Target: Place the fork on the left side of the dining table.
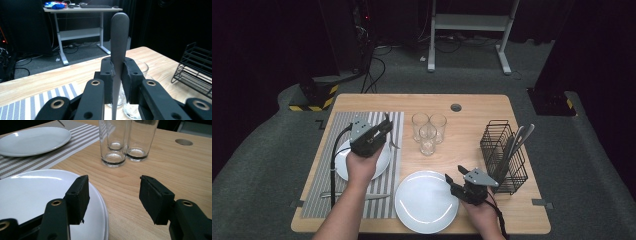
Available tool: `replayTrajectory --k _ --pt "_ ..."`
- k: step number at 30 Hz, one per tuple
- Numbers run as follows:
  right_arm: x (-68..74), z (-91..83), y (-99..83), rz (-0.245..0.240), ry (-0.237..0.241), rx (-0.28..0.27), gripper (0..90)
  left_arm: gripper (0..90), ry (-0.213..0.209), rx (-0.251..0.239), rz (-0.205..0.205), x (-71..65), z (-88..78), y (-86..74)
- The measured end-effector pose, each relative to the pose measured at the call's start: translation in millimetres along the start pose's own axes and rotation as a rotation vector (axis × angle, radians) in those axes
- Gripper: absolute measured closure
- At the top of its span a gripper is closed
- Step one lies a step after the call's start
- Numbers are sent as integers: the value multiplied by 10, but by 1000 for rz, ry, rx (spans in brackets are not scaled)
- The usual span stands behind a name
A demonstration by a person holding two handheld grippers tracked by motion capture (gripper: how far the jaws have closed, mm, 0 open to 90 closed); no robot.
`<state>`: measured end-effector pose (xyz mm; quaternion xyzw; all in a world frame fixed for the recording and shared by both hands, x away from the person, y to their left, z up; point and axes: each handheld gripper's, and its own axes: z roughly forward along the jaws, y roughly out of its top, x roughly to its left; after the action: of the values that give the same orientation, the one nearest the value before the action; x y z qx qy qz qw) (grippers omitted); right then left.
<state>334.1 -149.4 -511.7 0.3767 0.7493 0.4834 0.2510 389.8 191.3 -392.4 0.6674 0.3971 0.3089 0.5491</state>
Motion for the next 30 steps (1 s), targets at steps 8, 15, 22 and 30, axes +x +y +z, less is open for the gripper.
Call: replayTrajectory --k 8,15,22,30 --pt "-17 1 -25 -4 -13 0 422 793 32 13 -10 143 154 17" --pt "-28 9 -38 6 -9 10 425 793 50 24 -21 246 286 11" --pt "-27 25 -52 3 -10 18 427 793 73 41 -22 350 398 4" --pt "-47 19 -55 8 -10 15 432 793 90 42 -20 424 472 62"
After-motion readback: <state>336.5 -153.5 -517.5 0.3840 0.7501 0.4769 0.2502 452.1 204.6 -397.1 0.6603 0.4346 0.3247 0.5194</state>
